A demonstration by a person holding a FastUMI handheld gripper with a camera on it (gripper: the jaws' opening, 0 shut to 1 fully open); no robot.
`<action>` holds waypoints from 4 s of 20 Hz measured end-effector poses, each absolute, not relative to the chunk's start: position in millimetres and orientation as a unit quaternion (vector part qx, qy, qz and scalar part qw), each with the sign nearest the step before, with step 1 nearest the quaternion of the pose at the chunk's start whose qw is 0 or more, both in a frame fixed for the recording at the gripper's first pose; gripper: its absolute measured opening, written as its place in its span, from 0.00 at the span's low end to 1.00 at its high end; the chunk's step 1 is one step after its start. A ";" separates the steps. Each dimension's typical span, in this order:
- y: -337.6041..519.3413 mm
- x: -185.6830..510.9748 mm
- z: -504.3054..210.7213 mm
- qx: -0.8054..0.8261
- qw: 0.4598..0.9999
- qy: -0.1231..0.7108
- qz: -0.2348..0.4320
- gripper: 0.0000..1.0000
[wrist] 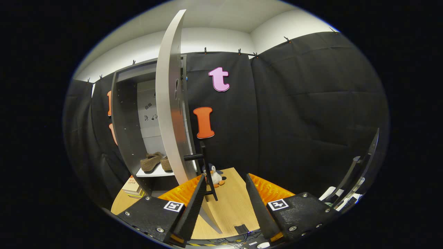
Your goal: Open the shoe cabinet door, grab the shoes and put them into the shoe cabinet, then close the shoe cabinet door.
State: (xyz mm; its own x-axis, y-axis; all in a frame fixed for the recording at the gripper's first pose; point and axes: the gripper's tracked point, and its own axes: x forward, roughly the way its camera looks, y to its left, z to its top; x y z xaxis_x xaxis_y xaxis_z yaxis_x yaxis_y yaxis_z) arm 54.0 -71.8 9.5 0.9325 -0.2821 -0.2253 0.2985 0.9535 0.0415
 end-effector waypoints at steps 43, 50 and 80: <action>140.3 128.1 -4.6 0.038 0.990 0.077 0.109 0.75; 180.2 163.6 -11.1 0.037 0.985 0.082 0.145 0.78; 281.1 264.5 -16.2 -0.021 0.989 0.055 0.133 0.83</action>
State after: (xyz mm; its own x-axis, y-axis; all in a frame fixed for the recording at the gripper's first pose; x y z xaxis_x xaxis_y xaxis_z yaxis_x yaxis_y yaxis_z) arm 264.5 281.1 -16.2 0.9585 0.2612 -0.1147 -0.2658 0.9636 -0.0271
